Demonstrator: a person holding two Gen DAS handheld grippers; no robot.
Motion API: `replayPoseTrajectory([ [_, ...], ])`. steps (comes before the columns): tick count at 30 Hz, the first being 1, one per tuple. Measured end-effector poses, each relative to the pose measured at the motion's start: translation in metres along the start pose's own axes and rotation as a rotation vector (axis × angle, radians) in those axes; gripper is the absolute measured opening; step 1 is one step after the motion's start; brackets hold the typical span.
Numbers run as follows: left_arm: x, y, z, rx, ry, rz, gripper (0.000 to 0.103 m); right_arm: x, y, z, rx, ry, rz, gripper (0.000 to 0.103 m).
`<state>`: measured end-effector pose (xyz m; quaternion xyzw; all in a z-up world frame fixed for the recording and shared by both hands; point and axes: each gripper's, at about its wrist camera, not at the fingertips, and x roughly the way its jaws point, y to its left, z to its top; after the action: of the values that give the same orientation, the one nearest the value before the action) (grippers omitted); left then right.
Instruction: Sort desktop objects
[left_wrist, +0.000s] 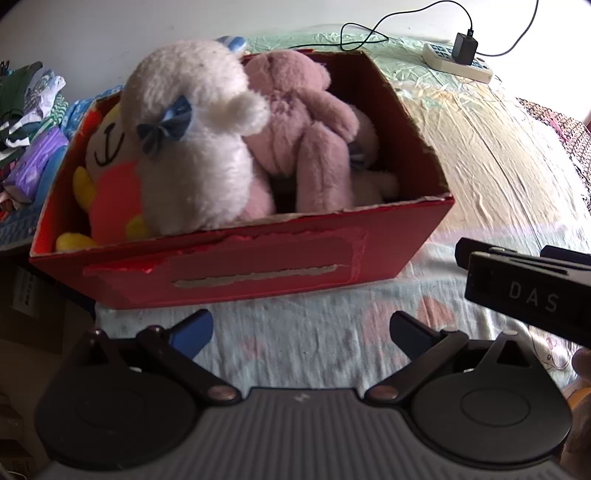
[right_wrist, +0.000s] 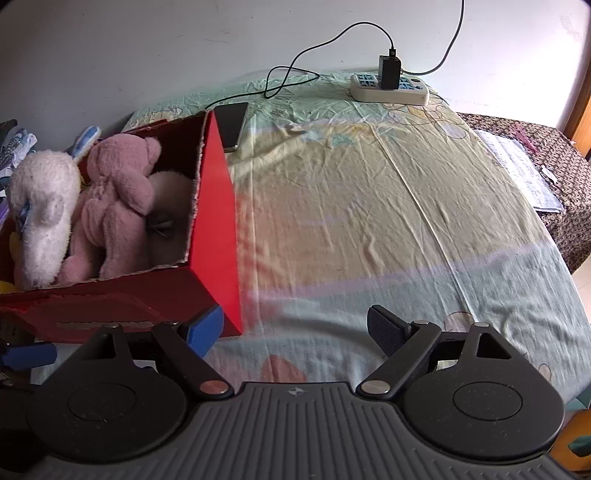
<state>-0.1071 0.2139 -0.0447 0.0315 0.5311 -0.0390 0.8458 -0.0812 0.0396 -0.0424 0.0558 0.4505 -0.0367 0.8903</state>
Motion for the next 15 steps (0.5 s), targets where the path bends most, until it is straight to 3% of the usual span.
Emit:
replayPoseTrajectory([
  [15, -0.018, 0.022, 0.002, 0.034, -0.047, -0.020, 0.102, -0.022, 0.021, 0.001, 0.021, -0.060, 0.002, 0.087],
])
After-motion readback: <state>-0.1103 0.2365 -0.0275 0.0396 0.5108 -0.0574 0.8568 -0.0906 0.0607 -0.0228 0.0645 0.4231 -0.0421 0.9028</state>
